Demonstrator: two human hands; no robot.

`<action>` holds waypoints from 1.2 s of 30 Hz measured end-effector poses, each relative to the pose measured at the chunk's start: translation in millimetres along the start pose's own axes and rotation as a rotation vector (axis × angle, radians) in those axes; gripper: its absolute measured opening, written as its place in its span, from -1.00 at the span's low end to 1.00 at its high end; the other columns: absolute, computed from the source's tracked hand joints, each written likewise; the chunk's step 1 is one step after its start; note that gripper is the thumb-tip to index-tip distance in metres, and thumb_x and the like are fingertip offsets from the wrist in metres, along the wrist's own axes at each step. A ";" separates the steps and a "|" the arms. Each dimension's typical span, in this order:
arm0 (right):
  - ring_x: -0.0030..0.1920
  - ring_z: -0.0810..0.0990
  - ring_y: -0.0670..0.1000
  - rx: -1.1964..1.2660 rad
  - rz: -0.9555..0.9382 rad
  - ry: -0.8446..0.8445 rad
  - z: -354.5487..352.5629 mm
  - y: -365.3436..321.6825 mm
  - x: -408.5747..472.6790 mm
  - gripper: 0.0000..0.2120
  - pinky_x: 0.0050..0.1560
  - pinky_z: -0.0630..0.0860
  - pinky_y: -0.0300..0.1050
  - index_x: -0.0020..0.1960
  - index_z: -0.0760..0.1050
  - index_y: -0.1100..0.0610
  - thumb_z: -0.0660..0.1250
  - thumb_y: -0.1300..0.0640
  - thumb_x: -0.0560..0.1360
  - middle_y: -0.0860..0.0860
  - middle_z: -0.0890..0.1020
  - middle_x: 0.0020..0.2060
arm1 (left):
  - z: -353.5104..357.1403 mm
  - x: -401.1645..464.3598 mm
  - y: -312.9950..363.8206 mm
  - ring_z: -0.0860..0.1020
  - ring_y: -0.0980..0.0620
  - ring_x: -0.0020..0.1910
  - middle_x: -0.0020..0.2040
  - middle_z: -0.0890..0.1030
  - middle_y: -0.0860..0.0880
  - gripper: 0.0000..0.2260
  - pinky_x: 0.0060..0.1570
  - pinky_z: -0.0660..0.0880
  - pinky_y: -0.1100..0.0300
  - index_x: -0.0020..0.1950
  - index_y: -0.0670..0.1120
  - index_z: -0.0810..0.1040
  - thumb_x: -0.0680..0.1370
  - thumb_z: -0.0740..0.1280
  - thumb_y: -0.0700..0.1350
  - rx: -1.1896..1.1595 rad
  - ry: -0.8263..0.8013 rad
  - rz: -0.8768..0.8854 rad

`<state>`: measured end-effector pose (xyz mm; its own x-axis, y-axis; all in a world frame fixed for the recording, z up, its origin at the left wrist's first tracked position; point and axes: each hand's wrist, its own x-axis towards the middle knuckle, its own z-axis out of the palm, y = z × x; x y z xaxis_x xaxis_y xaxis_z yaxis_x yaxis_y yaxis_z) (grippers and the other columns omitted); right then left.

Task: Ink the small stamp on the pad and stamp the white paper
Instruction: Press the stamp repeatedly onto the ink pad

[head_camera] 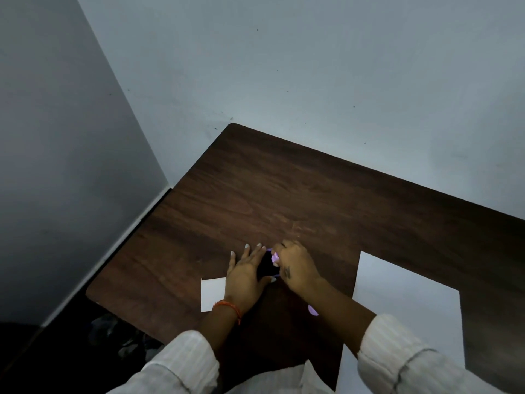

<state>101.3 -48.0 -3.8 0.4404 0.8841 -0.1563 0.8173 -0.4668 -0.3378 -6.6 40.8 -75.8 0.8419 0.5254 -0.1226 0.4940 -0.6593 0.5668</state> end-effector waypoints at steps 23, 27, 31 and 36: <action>0.00 0.64 0.12 0.938 0.377 0.251 -18.4 22.0 -24.0 -0.82 -0.03 0.55 -0.13 0.00 0.60 0.22 0.40 0.30 0.40 0.19 0.68 -0.03 | 0.8 -6.3 0.2 0.09 -0.02 0.52 0.51 0.23 0.01 -0.36 0.49 -0.06 -0.06 0.48 -0.02 0.17 0.47 0.33 0.10 0.048 0.058 0.029; 0.03 0.64 0.04 1.629 0.689 0.371 -27.2 61.9 -61.8 -0.78 -0.07 0.61 -0.17 0.09 0.56 0.15 0.36 0.28 0.45 0.10 0.64 0.02 | 0.5 -8.2 1.0 0.09 -0.06 0.52 0.52 0.20 -0.01 -0.29 0.48 -0.07 -0.10 0.50 -0.01 0.09 0.46 0.36 0.10 0.038 0.048 0.033; -0.13 0.71 0.01 2.106 0.777 0.526 -26.3 98.2 -113.5 -0.80 -0.14 0.66 -0.18 0.01 0.59 0.22 0.38 0.20 0.40 0.11 0.73 -0.14 | -2.1 -5.4 21.3 0.10 -0.13 0.51 0.52 0.21 -0.08 -0.30 0.46 -0.05 -0.13 0.47 -0.02 0.17 0.43 0.39 0.11 0.080 0.143 0.080; -0.22 0.72 0.03 2.336 0.807 0.622 -19.4 116.2 -143.4 -0.82 -0.19 0.66 -0.13 -0.01 0.56 0.26 0.29 0.17 0.48 0.14 0.74 -0.22 | 9.2 13.2 85.9 0.09 0.02 0.51 0.50 0.26 0.00 -0.42 0.48 -0.11 -0.04 0.44 0.02 0.25 0.47 0.37 0.04 0.013 0.018 0.354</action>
<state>140.4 -229.4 -2.6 0.6443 0.3604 -0.6745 -0.7292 0.5554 -0.3997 49.0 -13.8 -36.2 0.9576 0.2722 0.0940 0.1748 -0.8088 0.5614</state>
